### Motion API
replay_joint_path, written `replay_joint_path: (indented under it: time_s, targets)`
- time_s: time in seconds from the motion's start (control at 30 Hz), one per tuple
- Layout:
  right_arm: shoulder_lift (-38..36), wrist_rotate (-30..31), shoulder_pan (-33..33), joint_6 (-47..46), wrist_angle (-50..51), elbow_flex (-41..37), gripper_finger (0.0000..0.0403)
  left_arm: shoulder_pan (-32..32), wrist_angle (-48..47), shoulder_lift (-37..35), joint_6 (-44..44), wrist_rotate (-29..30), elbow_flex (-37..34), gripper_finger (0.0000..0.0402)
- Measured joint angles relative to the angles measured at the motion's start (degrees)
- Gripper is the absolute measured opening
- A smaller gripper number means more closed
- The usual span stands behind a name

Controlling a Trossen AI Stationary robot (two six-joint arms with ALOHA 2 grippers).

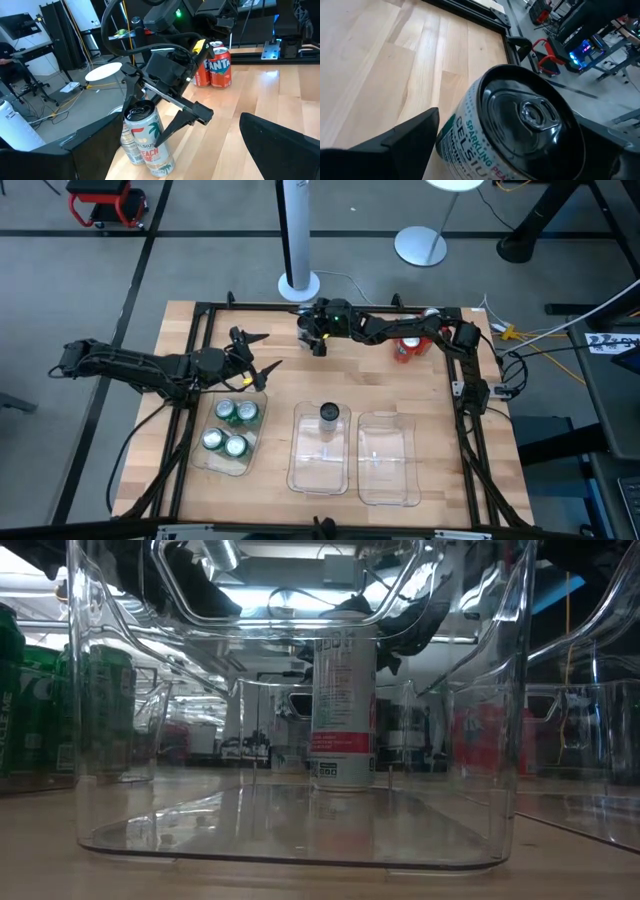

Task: Sort soda cans
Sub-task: Put the white soda can into the middle transparent bin

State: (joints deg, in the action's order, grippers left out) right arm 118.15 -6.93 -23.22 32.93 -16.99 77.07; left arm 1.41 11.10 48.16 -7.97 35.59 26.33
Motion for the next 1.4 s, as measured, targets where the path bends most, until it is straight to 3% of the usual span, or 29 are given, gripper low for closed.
replay_joint_path:
  time_s: [0.27, 0.6, 1.4]
  targets:
    - [0.1, 0.4, 0.0, -0.6, -0.5, -0.1, 0.0366, 0.0, 0.0, 0.0, 0.0, 0.0, 0.0, 0.0388]
    - [0.1, -0.2, 0.1, -1.0, -2.1, -0.1, 0.0299, 0.0, 0.0, 0.0, 0.0, 0.0, 0.0, 0.0388]
    - [-4.6, -4.1, 6.0, 3.6, 0.0, -0.3, 0.0289, 0.0, -0.2, 0.0, 0.0, 0.0, 0.0, 0.0388]
